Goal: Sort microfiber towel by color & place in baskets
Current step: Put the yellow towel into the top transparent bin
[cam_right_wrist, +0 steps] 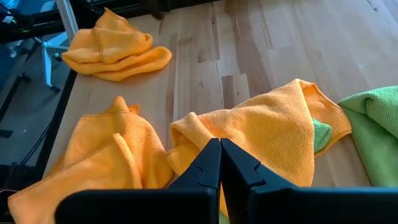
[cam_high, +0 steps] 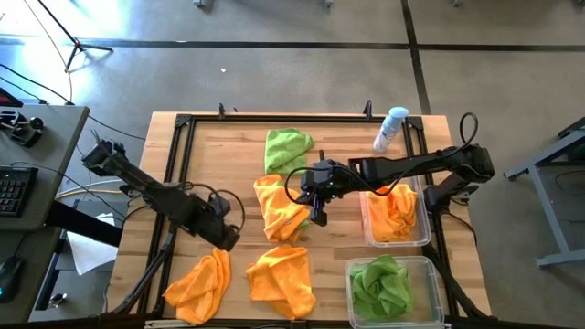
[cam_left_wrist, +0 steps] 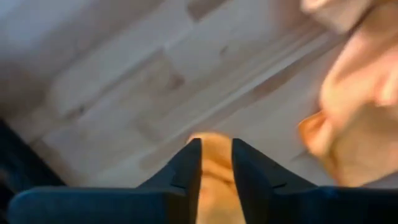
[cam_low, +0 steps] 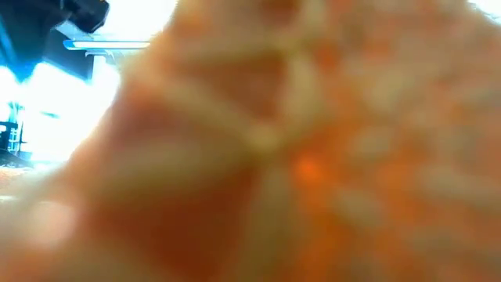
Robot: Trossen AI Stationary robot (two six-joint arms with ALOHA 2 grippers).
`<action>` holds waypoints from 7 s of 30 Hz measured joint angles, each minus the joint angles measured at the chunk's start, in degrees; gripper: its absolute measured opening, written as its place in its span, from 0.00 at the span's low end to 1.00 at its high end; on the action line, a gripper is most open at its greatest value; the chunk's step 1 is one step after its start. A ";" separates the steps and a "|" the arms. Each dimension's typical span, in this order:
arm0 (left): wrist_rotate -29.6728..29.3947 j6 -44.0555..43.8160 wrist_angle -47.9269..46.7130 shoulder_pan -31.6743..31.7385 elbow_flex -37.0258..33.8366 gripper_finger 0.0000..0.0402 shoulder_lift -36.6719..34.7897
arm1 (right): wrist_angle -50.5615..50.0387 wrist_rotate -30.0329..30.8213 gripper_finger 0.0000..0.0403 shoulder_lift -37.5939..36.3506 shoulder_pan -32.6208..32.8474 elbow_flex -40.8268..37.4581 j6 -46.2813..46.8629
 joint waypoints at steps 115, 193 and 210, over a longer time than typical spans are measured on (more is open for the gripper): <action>17.10 87.45 36.74 42.04 6.79 0.02 -13.54 | 44.52 25.78 0.40 12.39 -0.58 0.52 1.05; 0.40 62.16 26.14 36.58 6.77 0.30 -17.48 | -39.76 11.02 0.03 -26.69 14.40 -36.77 27.55; 0.23 67.68 25.76 36.66 6.77 0.30 -16.32 | -50.74 11.99 0.38 -26.75 13.11 -21.53 27.99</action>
